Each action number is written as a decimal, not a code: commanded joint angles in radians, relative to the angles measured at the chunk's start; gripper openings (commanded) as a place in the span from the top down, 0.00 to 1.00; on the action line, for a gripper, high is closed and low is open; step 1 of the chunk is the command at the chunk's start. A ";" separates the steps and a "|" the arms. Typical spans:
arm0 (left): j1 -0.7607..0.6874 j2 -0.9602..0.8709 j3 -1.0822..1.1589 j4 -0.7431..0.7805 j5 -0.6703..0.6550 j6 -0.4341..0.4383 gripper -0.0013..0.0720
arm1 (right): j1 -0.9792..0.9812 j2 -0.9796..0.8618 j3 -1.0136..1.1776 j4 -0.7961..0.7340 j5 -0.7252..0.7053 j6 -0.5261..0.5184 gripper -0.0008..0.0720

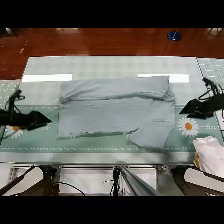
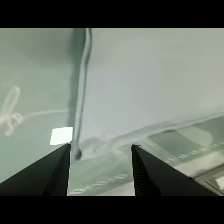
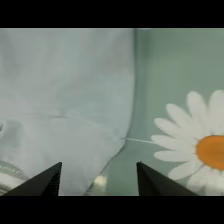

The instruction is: Fold the shirts.

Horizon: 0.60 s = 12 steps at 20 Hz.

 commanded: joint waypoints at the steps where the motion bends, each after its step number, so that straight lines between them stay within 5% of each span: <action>1: 0.077 0.031 -0.163 -0.106 -0.006 0.117 0.34 | -0.078 0.036 -0.174 0.131 0.001 -0.100 0.24; 12: 0.079 0.031 -0.166 -0.105 -0.024 0.143 0.34 | -0.077 0.036 -0.378 0.119 -0.139 -0.152 0.24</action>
